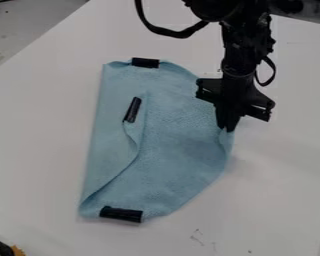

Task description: Unfold the clothe from left to right

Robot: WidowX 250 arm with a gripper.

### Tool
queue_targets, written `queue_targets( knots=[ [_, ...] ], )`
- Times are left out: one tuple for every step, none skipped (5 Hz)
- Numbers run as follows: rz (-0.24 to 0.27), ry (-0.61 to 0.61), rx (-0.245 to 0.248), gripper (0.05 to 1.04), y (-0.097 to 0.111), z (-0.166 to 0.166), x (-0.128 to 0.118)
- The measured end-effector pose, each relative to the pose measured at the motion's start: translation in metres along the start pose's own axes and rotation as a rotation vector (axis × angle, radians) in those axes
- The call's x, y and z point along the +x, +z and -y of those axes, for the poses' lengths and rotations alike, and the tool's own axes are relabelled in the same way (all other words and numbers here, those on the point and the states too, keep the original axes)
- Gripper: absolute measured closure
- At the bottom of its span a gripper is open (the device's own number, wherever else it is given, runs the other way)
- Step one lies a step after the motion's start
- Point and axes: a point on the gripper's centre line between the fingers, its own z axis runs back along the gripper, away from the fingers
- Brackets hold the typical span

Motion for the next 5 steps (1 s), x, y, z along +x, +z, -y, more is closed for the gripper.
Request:
queue_targets(
  knots=[
    [0.005,-0.026,-0.007,0.847,0.006,0.007,0.006],
    [-0.009,-0.037,-0.01,0.585,0.008,0.019,0.003],
    [-0.029,-0.028,-0.016,0.275,0.013,0.035,0.0],
    [-0.031,-0.035,0.007,0.073,0.015,0.051,-0.006],
    [-0.008,-0.066,0.037,0.073,0.019,0.051,-0.002]
  ],
)
